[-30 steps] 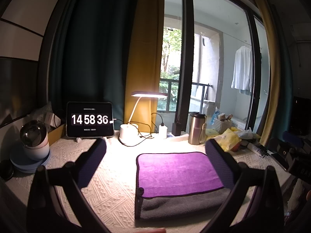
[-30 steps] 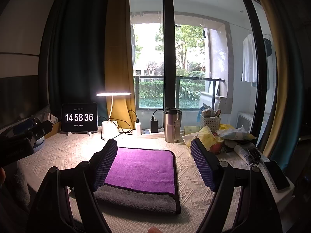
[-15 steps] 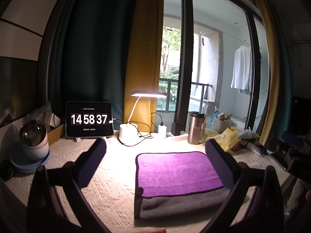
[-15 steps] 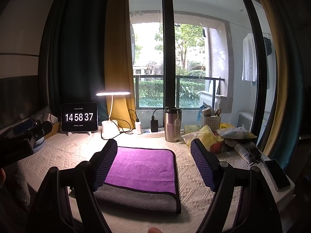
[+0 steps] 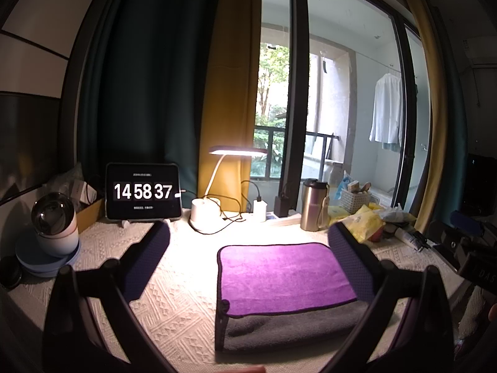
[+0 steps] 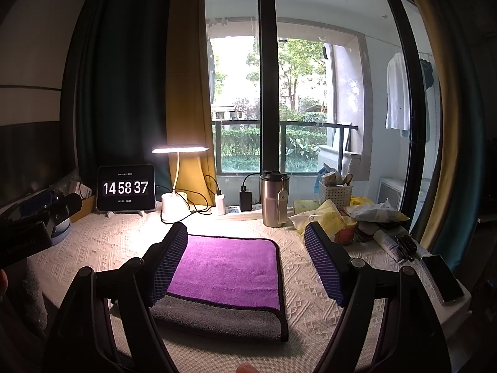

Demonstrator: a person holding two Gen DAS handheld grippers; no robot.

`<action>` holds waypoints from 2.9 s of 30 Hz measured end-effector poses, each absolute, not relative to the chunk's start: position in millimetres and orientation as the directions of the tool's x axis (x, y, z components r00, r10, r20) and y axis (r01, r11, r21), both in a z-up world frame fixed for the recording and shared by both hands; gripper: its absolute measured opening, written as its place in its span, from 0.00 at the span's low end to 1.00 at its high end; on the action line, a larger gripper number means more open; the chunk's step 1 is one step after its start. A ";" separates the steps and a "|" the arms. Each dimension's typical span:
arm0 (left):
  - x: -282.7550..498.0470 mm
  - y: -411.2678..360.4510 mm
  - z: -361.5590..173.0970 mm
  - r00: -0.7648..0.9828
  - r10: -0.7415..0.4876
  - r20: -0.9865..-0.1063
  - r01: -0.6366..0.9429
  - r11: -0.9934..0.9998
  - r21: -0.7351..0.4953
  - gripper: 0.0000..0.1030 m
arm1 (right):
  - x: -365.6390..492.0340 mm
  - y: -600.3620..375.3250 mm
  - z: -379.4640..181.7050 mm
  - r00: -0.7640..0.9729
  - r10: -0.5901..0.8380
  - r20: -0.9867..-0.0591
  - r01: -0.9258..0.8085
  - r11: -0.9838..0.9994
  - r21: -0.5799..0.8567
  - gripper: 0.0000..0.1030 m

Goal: Fold towel

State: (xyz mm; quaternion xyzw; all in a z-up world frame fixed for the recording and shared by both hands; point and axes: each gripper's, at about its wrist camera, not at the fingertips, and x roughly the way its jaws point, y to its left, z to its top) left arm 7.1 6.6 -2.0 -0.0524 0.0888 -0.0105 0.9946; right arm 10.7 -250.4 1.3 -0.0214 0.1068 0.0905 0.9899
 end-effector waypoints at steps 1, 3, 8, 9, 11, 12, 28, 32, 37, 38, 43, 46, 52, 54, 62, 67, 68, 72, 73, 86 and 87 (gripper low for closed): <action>7.3 6.6 -2.2 0.984 -0.031 -0.177 0.012 0.994 -0.106 0.99 | 11.3 -250.6 1.1 0.960 0.174 -0.217 -0.184 0.983 -0.022 0.78; 9.2 6.8 -2.9 0.982 -0.036 -0.187 0.016 0.994 -0.108 0.99 | 12.2 -250.8 0.4 0.960 0.175 -0.220 -0.184 0.983 -0.020 0.78; 18.6 6.6 -10.2 0.973 -0.041 -0.225 0.017 0.994 -0.109 0.99 | 19.0 -249.6 -4.0 0.955 0.171 -0.244 -0.182 0.983 -0.021 0.78; 20.9 6.6 -11.7 0.972 -0.038 -0.232 0.014 0.994 -0.106 0.99 | 20.6 -249.8 -5.0 0.954 0.169 -0.248 -0.180 0.983 -0.021 0.78; 25.7 7.2 -15.7 0.968 -0.030 -0.249 0.005 0.995 -0.101 0.99 | 24.1 -250.0 -7.3 0.952 0.166 -0.259 -0.178 0.984 -0.021 0.78; 28.8 7.2 -17.6 0.965 -0.029 -0.259 0.003 0.995 -0.098 0.99 | 27.0 -250.3 -9.1 0.950 0.162 -0.268 -0.174 0.984 -0.021 0.78; 99.8 3.6 -92.9 0.819 -0.066 -0.570 0.026 0.997 -0.079 0.99 | 78.9 -262.0 -59.7 0.850 0.130 -0.510 -0.139 0.990 0.022 0.78; 104.9 3.9 -103.7 0.797 -0.070 -0.600 0.026 0.996 -0.081 0.99 | 83.9 -262.5 -70.8 0.834 0.116 -0.540 -0.131 0.991 0.010 0.78; 109.0 3.3 -118.0 0.768 -0.078 -0.636 0.028 0.996 -0.088 0.99 | 90.9 -261.3 -83.0 0.808 0.115 -0.579 -0.132 0.991 0.013 0.78; 109.8 2.5 -120.7 0.763 -0.078 -0.642 0.030 0.996 -0.085 0.99 | 93.0 -261.5 -85.8 0.802 0.116 -0.586 -0.133 0.991 0.014 0.78; 114.6 0.7 -138.1 0.726 -0.079 -0.683 0.038 0.996 -0.075 0.99 | 100.6 -259.3 -96.8 0.778 0.129 -0.614 -0.149 0.989 0.020 0.78; 117.3 1.4 -144.8 0.712 -0.089 -0.697 0.049 0.996 -0.077 0.98 | 105.4 -258.4 -104.7 0.762 0.135 -0.634 -0.154 0.988 0.026 0.78; 123.5 1.7 -160.1 0.675 -0.114 -0.729 0.068 0.993 -0.091 0.81 | 112.2 -258.6 -118.9 0.730 0.157 -0.665 -0.168 0.985 0.048 0.70; 125.1 1.6 -165.5 0.658 -0.120 -0.744 0.072 0.993 -0.096 0.73 | 114.3 -258.6 -123.1 0.720 0.167 -0.673 -0.174 0.983 0.058 0.69; 121.8 -3.2 -163.7 0.663 -0.108 -0.740 0.094 0.994 -0.060 0.51 | 116.8 -257.0 -135.8 0.700 0.190 -0.688 -0.194 0.978 0.073 0.47; 121.1 -3.5 -164.2 0.661 -0.129 -0.739 0.121 0.991 -0.064 0.42 | 119.7 -256.0 -145.6 0.685 0.215 -0.697 -0.214 0.973 0.090 0.24; 120.8 -4.2 -164.4 0.662 -0.125 -0.739 0.123 0.991 -0.057 0.39 | 120.5 -256.3 -147.8 0.681 0.217 -0.700 -0.215 0.972 0.092 0.19; 119.7 -4.2 -162.4 0.670 -0.129 -0.731 0.132 0.990 -0.054 0.25 | 120.7 -260.6 -152.9 0.679 0.240 -0.694 -0.220 0.968 0.119 0.07; 119.6 -4.1 -161.8 0.672 -0.129 -0.730 0.132 0.990 -0.054 0.22 | 120.0 -263.4 -152.5 0.685 0.244 -0.687 -0.215 0.968 0.129 0.05; 105.8 -12.2 -146.3 0.731 -0.109 -0.674 0.153 0.988 0.007 0.12 | 123.3 -288.6 -151.0 0.716 0.174 -0.676 -0.122 0.985 0.124 0.16; 104.0 -13.7 -144.1 0.740 -0.106 -0.664 0.156 0.988 0.017 0.12 | 123.9 -288.4 -151.3 0.718 0.162 -0.676 -0.117 0.987 0.112 0.20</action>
